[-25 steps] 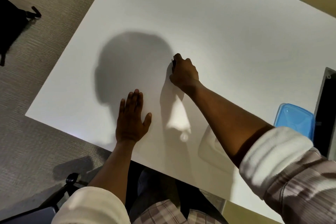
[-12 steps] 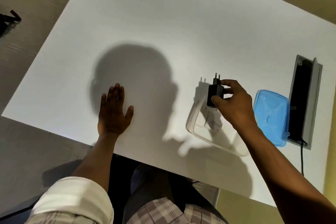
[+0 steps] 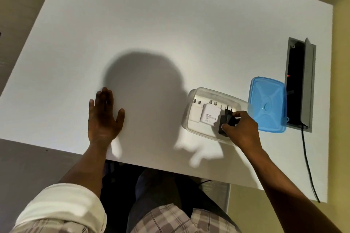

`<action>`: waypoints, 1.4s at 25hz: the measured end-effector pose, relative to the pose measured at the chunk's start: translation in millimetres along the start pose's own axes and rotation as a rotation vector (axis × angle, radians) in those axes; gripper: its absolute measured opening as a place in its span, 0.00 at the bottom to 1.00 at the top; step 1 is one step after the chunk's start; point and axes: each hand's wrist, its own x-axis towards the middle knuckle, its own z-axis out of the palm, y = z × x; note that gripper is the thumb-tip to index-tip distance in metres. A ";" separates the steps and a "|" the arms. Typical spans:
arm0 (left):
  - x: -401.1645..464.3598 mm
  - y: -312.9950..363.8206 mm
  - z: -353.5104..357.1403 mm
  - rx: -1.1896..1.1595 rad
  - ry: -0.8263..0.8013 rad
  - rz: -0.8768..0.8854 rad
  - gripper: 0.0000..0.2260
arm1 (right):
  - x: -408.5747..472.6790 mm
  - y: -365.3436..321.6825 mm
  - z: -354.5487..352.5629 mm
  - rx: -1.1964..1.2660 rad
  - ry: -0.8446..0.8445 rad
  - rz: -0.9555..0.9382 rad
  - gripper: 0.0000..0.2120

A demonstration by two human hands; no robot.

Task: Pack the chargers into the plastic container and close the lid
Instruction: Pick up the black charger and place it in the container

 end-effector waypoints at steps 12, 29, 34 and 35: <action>-0.5 1.2 1.3 0.005 0.021 0.010 0.34 | 26.3 15.4 32.3 -0.098 0.031 -0.044 0.27; -9.5 31.8 -14.0 -0.136 -0.021 -0.005 0.35 | -13.5 7.5 -2.7 -0.027 0.241 -0.319 0.14; -24.9 98.4 -24.9 -0.255 -0.028 0.064 0.34 | -1.9 17.1 -21.2 0.030 0.241 -0.327 0.14; -24.3 112.4 -27.1 -0.294 -0.021 0.066 0.34 | 1.8 19.9 -26.0 0.036 0.246 -0.323 0.14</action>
